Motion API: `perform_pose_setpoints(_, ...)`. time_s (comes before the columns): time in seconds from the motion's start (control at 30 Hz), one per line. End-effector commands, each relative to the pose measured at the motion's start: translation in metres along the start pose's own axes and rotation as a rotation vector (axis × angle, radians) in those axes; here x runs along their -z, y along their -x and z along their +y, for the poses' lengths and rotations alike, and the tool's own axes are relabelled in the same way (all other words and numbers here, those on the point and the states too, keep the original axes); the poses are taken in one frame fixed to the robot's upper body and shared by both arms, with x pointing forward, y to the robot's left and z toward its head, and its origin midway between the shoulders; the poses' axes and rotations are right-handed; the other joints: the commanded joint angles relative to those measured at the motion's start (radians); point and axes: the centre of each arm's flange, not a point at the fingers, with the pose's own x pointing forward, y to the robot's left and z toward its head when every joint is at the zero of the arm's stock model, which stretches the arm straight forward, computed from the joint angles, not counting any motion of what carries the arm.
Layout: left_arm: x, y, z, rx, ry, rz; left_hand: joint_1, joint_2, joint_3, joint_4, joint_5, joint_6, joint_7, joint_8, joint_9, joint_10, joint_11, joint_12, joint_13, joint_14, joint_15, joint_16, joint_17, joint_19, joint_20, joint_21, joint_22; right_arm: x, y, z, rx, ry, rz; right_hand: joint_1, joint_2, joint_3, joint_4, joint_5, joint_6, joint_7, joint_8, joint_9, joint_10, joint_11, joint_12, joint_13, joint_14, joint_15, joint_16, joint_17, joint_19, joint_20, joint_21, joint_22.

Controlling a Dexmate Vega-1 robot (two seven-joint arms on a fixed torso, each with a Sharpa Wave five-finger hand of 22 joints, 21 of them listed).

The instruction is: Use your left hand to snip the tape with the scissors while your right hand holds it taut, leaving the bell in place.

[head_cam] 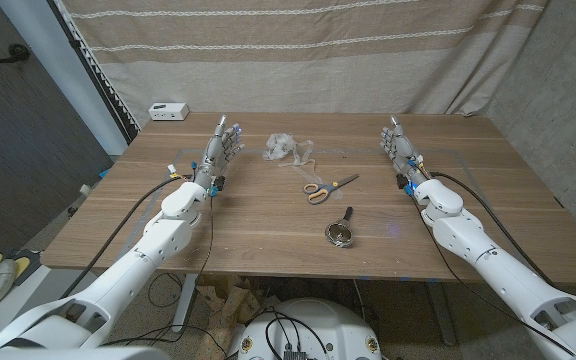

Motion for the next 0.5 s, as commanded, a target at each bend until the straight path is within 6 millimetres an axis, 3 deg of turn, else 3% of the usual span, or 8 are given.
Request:
perform_pose_setpoints(0.03,0.0016,0.0045,0.0044,0.002,0.006,-0.004,0.009,0.003,0.0,-0.007,0.007,0.001,-0.001,0.004,0.004,0.003,-0.004,0.002,0.004,0.003,-0.082,0.003,0.003,0.005,0.003,0.005,0.003,-0.0015,0.0004,0.0027,0.001,-0.007,0.006,0.009,0.001,-0.007,-0.001,0.007,-0.001,0.018,0.006,0.005,-0.002,0.007,0.005,0.002,-0.007,-0.003,0.007,0.004,-0.009,-0.001,0.004,0.003)
perform_pose_setpoints(0.27,0.0002,0.0051,0.0051,0.01,0.012,-0.027,0.008,0.003,-0.001,-0.007,0.007,-0.003,-0.001,0.003,0.004,0.002,-0.006,0.001,0.004,0.001,-0.082,0.003,0.003,0.004,0.001,0.005,0.003,-0.0024,0.0029,0.0063,-0.004,0.008,0.01,0.013,0.004,-0.004,-0.003,0.008,-0.001,0.017,0.007,0.005,0.0,0.007,0.007,0.002,-0.007,-0.004,0.007,0.004,-0.012,-0.001,0.004,0.003)
perform_pose_setpoints(0.37,-0.0004,0.0051,0.0053,0.015,0.009,-0.034,0.008,0.003,-0.002,-0.007,0.007,-0.007,-0.005,0.001,0.004,0.0,-0.006,0.001,0.004,0.001,-0.083,0.003,0.003,0.005,0.0,0.006,0.003,-0.004,0.004,0.0086,-0.01,0.018,0.001,0.031,0.012,0.002,-0.011,0.012,-0.004,0.014,0.009,0.005,0.051,-0.02,0.028,0.003,-0.007,-0.024,0.008,0.003,-0.021,-0.002,0.006,0.004)
perform_pose_setpoints(0.5,0.0021,0.0039,0.008,0.011,-0.015,-0.023,0.007,0.004,-0.003,-0.007,0.008,-0.006,-0.004,0.002,0.004,0.003,-0.004,0.002,0.004,0.001,-0.083,0.003,0.003,0.004,0.001,0.005,0.003,-0.0049,0.0055,0.0114,-0.019,0.035,-0.005,0.036,0.014,0.004,-0.014,0.013,-0.009,0.009,0.008,0.005,0.049,-0.027,0.027,0.004,-0.009,-0.033,0.007,0.003,-0.024,-0.004,0.006,0.004)
